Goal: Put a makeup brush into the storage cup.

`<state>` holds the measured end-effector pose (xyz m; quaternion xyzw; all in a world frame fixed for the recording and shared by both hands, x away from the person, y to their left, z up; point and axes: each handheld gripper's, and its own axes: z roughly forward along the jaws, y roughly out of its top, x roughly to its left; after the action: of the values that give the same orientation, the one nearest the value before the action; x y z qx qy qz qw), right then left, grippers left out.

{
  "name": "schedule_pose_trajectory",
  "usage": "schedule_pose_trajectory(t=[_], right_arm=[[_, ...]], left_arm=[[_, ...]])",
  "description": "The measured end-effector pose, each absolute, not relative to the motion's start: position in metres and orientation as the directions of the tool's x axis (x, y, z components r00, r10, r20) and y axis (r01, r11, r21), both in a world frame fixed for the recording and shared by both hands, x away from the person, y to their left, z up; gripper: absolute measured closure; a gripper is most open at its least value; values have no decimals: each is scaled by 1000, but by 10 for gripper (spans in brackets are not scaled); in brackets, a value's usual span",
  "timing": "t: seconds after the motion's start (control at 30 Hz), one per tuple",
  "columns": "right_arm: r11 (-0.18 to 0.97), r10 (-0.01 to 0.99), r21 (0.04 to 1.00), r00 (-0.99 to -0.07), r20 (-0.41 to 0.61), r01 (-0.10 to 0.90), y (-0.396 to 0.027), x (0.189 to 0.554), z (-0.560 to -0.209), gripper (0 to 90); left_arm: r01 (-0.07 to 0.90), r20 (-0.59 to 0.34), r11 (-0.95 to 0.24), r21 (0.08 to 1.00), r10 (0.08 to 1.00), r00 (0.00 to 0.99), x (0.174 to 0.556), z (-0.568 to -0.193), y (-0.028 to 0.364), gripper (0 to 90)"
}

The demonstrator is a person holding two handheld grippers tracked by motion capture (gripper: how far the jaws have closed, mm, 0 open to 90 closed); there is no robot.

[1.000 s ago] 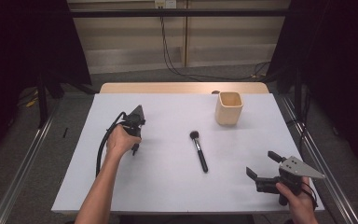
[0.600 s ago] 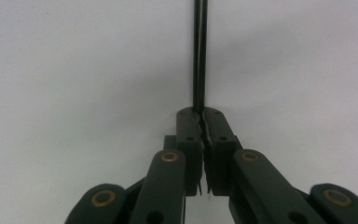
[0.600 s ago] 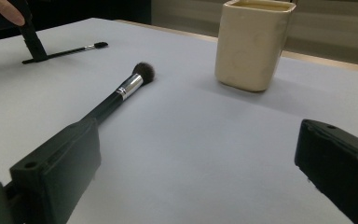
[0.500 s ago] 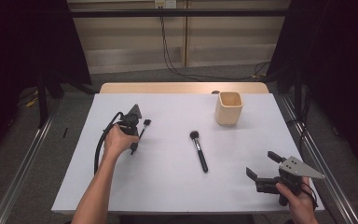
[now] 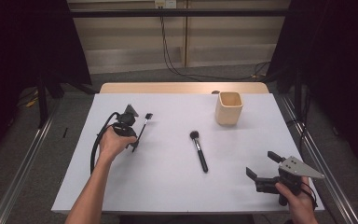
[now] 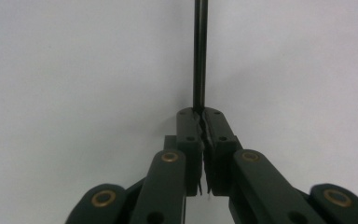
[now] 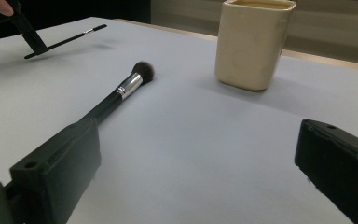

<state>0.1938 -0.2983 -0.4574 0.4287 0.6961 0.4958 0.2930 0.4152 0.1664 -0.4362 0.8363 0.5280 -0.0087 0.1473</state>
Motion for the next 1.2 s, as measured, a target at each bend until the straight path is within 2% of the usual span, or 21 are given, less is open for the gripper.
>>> schedule_pose_trajectory(t=[0.23,0.67,1.03,1.2], right_arm=[[139,892,941,-452,16,307,-299,194,-457,0],[136,891,942,-454,20,307,-299,194,-458,0],[134,891,943,-453,21,306,-298,194,-458,0],[130,890,944,-455,24,303,-298,194,-458,1]], left_arm=[[851,-166,-414,323,861,481,410,-430,172,865],[774,-181,-296,559,868,463,393,-426,186,864],[605,-146,-282,745,815,561,376,-425,189,864],[545,-123,-262,797,813,569,368,-431,191,864]])
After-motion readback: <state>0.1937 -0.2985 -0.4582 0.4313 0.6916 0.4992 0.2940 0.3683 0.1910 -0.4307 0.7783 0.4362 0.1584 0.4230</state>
